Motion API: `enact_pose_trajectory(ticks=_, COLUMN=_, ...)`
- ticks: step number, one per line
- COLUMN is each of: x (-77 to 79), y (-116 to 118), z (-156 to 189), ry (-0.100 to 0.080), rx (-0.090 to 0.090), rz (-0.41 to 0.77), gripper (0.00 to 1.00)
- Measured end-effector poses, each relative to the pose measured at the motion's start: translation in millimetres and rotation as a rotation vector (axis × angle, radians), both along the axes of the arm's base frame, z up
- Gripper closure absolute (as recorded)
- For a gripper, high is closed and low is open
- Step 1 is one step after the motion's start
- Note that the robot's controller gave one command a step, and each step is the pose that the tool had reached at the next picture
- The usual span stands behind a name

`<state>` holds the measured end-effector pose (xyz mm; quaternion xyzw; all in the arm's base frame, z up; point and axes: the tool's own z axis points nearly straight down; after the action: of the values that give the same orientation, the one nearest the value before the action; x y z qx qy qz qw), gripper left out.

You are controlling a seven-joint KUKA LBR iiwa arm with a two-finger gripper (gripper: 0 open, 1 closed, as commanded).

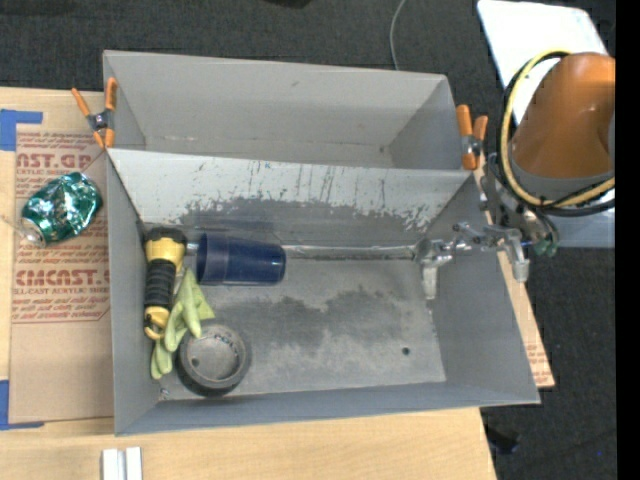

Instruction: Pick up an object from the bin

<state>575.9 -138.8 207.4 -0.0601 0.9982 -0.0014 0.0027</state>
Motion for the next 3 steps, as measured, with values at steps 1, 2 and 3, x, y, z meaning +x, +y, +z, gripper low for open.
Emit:
enact_pose_trajectory(ticks=1, x=-20.1, y=10.1, z=-0.8, ry=-0.001, rx=-0.002, rz=0.265, gripper=0.00)
enact_pose_trajectory(ticks=2, x=4.4, y=50.3, z=-19.6, ry=-0.006, rx=0.000, rz=0.153, gripper=0.00)
enact_pose_trajectory(ticks=3, x=8.9, y=65.3, z=-21.2, ry=-0.004, rx=-0.002, rz=0.378, gripper=0.00)
